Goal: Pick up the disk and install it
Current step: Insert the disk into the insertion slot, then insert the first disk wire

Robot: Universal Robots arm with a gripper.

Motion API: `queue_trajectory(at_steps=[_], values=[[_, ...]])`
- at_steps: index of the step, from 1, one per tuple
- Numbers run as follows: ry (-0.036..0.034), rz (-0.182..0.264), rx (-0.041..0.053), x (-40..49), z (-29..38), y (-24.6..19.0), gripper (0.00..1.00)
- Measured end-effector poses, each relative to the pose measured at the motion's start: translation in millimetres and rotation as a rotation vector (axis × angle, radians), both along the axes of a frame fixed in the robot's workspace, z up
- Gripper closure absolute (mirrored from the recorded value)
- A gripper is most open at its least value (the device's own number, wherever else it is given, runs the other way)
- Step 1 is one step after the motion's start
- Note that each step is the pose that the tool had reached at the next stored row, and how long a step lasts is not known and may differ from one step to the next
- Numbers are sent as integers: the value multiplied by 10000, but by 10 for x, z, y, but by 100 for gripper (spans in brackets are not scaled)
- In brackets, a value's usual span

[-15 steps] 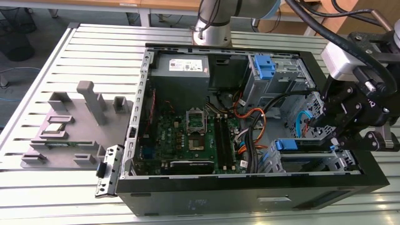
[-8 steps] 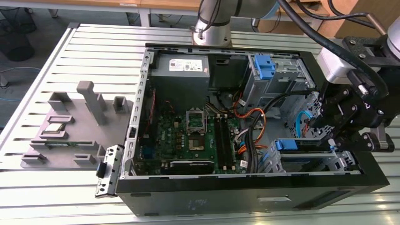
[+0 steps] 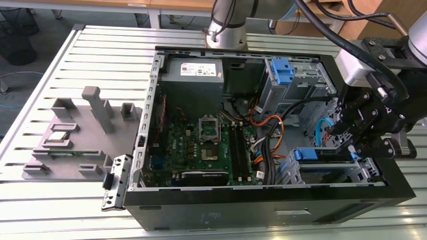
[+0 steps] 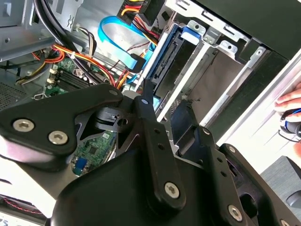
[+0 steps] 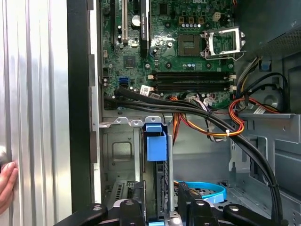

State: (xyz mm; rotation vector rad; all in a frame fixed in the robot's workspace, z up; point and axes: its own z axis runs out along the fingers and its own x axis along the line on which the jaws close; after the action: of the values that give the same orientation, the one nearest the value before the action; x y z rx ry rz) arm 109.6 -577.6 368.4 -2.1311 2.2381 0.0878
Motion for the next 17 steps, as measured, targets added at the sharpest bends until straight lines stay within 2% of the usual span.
queue_trajectory(at_steps=[11, 17], values=[[0, 0, 2, 0, -7, 4, 58], [0, 0, -2, 0, -6, 58, 58]])
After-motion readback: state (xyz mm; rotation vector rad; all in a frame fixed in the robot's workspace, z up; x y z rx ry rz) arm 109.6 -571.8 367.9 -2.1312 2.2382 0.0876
